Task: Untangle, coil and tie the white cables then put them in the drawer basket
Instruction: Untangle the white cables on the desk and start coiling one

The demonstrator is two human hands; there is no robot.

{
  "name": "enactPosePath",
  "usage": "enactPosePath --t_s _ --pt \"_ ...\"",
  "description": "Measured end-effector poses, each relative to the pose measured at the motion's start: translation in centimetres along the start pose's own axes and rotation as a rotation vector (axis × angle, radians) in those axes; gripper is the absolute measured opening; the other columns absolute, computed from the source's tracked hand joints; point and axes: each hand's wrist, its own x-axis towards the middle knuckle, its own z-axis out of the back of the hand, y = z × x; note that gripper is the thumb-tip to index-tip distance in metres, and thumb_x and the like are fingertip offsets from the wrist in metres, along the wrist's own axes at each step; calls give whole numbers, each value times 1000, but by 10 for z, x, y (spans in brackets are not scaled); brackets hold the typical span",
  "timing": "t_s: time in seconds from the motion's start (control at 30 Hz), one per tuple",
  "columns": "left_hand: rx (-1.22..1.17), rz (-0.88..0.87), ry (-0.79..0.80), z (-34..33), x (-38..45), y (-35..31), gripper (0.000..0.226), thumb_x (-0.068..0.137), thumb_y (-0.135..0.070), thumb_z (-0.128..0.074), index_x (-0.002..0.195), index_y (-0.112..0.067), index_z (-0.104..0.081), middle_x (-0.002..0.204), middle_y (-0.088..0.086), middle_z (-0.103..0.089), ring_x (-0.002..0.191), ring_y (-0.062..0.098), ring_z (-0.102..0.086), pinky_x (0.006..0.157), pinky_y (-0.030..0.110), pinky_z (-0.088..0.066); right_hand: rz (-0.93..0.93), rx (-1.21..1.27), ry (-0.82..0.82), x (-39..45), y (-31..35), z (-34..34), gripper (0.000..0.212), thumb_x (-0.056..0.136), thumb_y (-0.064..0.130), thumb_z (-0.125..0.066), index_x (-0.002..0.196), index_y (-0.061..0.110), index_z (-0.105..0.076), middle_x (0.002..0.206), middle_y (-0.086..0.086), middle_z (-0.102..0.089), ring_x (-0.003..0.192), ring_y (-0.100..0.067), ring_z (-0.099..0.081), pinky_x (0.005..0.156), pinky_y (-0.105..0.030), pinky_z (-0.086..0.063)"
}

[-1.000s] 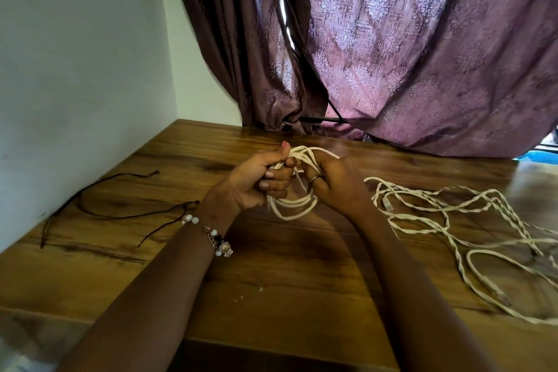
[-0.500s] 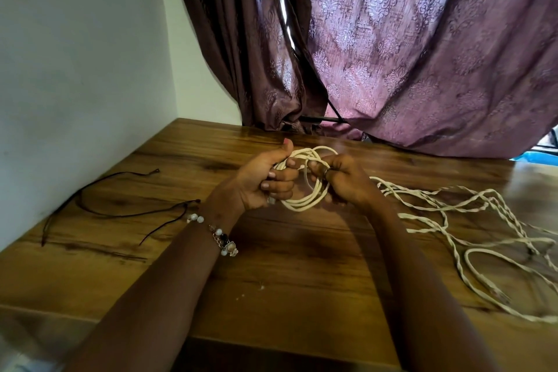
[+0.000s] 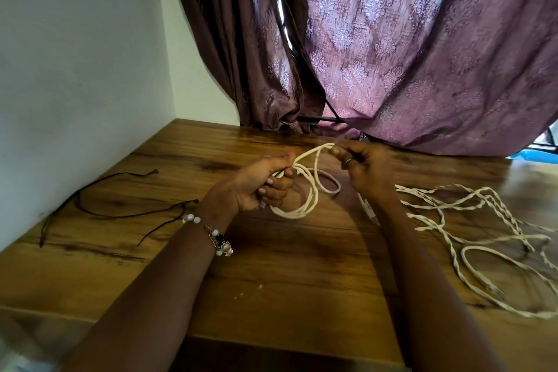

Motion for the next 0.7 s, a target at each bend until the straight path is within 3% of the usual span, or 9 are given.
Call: enactPosePath --t_s 0.1,0.23,0.37,0.47,0.53,0.6,0.7 --pt "-7 -53 17 2 -3 -1 31 92 -39 -40 75 -13 -41 37 -9 -27 25 1 -20 34 16 -13 42 -129 -67 0 -11 9 22 79 36 -71 81 15 -75 62 5 -63 54 -12 -53 53 -31 -45" --pt "-161 -132 52 8 -5 -4 31 95 -36 -37 79 -11 -44 37 -9 -29 23 1 -22 30 15 -18 93 -209 82 -4 -7 1 35 85 49 -58 81 17 -73 62 -2 -63 58 -24 -58 54 -40 -48" --pt "-299 -210 150 7 -9 -8 29 98 -32 -31 86 -10 -45 37 -8 -34 24 4 -16 30 16 -20 174 -352 242 -5 -5 -5 30 87 27 -51 96 6 -69 73 -9 -67 67 -28 -61 61 -40 -50" --pt "-372 -334 133 10 -14 -13 27 97 -28 -29 90 -7 -46 40 -6 -36 27 8 -10 30 16 -21 118 -434 430 -13 -4 -4 47 72 17 -44 115 9 -63 83 -13 -70 80 -33 -64 74 -40 -52" --pt "-421 -419 103 12 -15 -16 31 100 -26 -26 90 -6 -47 45 -6 -41 28 9 -11 30 15 -21 107 -596 522 -14 -2 -7 56 71 20 -38 123 10 -53 103 -15 -67 100 -35 -58 92 -41 -41" --pt "-487 -509 18 16 -15 -18 46 103 -25 -22 85 -5 -58 52 -6 -49 27 10 -12 30 14 -19 91 -895 561 -13 0 -13 49 85 19 -35 133 12 -41 123 -14 -59 119 -34 -47 107 -43 -24" --pt "-558 -664 -56 17 -17 -21 57 102 -25 -28 69 -10 -71 75 -2 -67 24 7 -28 31 13 -21 116 -1128 504 -16 6 -23 41 99 25 -29 136 11 -35 124 -16 -59 122 -35 -47 115 -47 -11"
